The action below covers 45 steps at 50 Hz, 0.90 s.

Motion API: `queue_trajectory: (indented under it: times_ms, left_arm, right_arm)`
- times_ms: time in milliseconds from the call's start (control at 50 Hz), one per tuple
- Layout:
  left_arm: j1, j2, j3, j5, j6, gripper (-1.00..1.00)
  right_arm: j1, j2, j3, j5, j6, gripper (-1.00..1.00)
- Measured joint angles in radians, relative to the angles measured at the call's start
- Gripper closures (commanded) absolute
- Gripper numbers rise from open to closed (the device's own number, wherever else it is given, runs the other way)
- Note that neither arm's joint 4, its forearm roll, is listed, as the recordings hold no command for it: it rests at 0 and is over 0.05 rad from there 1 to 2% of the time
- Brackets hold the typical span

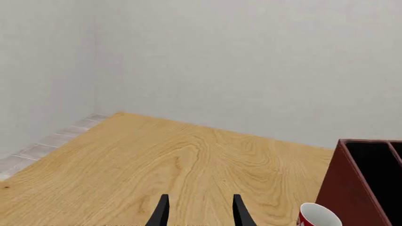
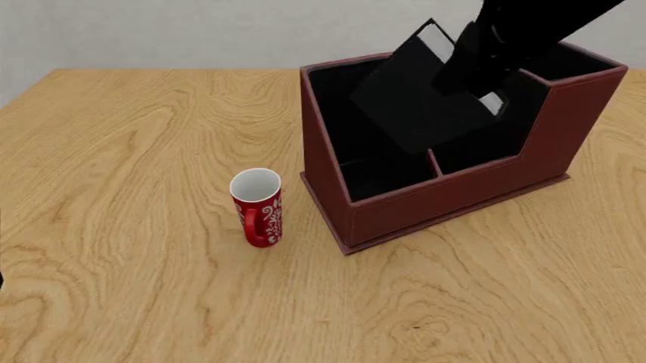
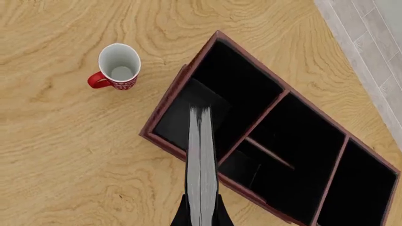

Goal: Pick up the book and place it in the left compartment of the caddy.

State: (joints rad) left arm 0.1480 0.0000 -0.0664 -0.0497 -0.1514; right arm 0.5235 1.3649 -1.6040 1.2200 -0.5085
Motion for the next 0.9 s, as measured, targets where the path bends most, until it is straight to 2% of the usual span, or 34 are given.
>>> queue_trajectory:
  times_ms: [440,900]
  left_arm:
    - [0.015,0.0,0.009,-0.002,0.005,-1.0]
    - [-0.007,0.0,0.002,-0.03,0.064,-1.0]
  right_arm:
    - [0.032,0.054,-0.02,0.0,0.019,1.0]
    - [0.023,0.095,-0.037,0.0,0.025,1.0]
